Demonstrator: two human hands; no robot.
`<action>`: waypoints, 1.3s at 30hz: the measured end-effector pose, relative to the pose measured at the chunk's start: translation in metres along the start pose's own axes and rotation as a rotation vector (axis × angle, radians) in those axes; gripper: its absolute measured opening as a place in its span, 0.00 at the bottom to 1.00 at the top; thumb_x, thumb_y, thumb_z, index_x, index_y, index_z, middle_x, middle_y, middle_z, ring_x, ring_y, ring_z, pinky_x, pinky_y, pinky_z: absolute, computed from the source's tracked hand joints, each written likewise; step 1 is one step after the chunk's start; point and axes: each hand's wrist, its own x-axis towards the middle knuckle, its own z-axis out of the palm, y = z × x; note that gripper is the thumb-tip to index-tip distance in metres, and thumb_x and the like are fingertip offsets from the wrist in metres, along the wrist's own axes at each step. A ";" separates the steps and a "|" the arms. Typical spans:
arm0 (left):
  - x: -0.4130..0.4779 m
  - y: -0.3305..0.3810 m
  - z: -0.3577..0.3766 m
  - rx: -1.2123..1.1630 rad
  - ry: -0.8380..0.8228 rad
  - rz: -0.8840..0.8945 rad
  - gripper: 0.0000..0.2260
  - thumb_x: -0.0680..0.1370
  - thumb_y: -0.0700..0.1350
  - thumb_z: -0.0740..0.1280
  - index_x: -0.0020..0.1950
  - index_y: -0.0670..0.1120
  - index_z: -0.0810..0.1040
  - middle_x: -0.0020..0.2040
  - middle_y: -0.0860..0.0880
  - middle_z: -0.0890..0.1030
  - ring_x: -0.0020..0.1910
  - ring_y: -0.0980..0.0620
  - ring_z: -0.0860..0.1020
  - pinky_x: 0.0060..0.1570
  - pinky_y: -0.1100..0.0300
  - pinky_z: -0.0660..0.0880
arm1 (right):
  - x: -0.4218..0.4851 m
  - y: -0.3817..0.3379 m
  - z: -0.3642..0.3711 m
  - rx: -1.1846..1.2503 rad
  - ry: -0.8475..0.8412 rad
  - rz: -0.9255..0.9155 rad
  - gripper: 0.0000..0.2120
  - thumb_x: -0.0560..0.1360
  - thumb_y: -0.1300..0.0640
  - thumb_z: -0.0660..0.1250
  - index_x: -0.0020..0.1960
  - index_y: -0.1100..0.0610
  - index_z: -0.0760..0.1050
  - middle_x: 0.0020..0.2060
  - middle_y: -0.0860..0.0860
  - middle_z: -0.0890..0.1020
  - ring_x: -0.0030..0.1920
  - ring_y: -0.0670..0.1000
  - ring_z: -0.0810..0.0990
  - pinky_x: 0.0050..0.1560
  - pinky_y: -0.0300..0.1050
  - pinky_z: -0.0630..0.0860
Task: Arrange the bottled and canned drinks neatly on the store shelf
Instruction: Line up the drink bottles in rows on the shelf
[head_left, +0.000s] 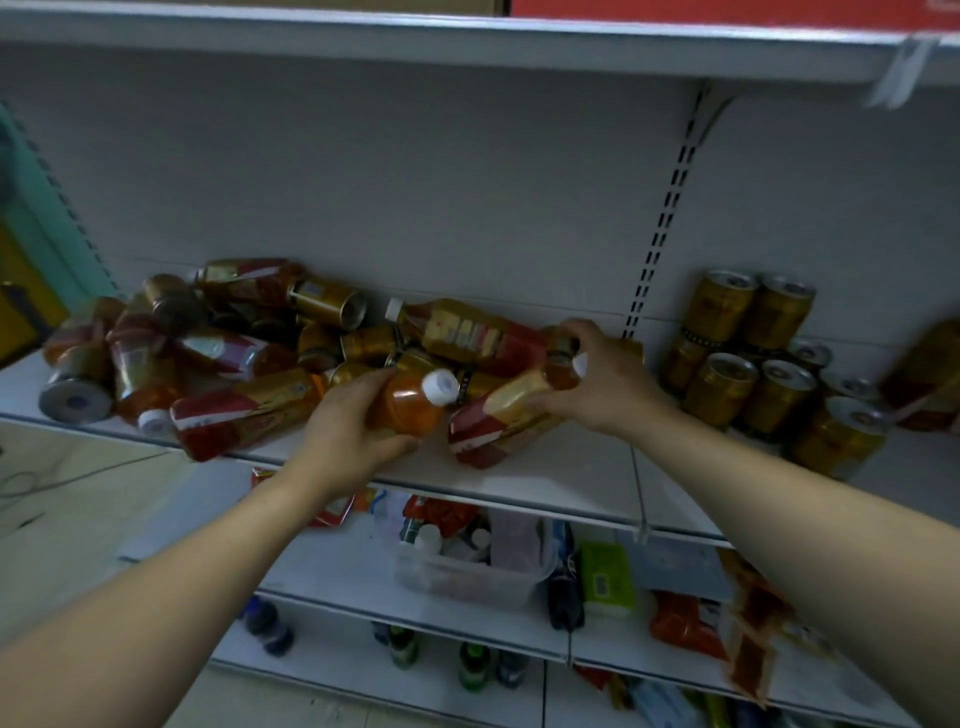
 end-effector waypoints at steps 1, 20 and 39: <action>0.001 0.000 -0.001 -0.097 0.041 -0.053 0.33 0.69 0.48 0.75 0.71 0.50 0.66 0.62 0.49 0.73 0.60 0.49 0.71 0.59 0.54 0.67 | 0.002 -0.004 0.001 0.023 0.013 -0.014 0.45 0.63 0.43 0.78 0.74 0.47 0.59 0.62 0.50 0.74 0.62 0.50 0.74 0.54 0.40 0.71; 0.004 -0.031 -0.007 -0.498 0.079 -0.358 0.41 0.68 0.43 0.76 0.74 0.53 0.55 0.59 0.54 0.69 0.56 0.53 0.70 0.55 0.55 0.70 | 0.023 -0.046 0.087 0.363 0.005 -0.109 0.35 0.66 0.55 0.77 0.68 0.47 0.64 0.61 0.47 0.75 0.60 0.47 0.75 0.57 0.41 0.72; -0.018 -0.061 -0.023 -0.461 0.250 -0.343 0.39 0.67 0.41 0.77 0.72 0.50 0.60 0.63 0.50 0.72 0.60 0.51 0.71 0.56 0.56 0.69 | -0.003 -0.027 0.088 0.429 0.185 -0.041 0.30 0.67 0.57 0.76 0.63 0.41 0.67 0.55 0.45 0.79 0.55 0.46 0.78 0.58 0.46 0.75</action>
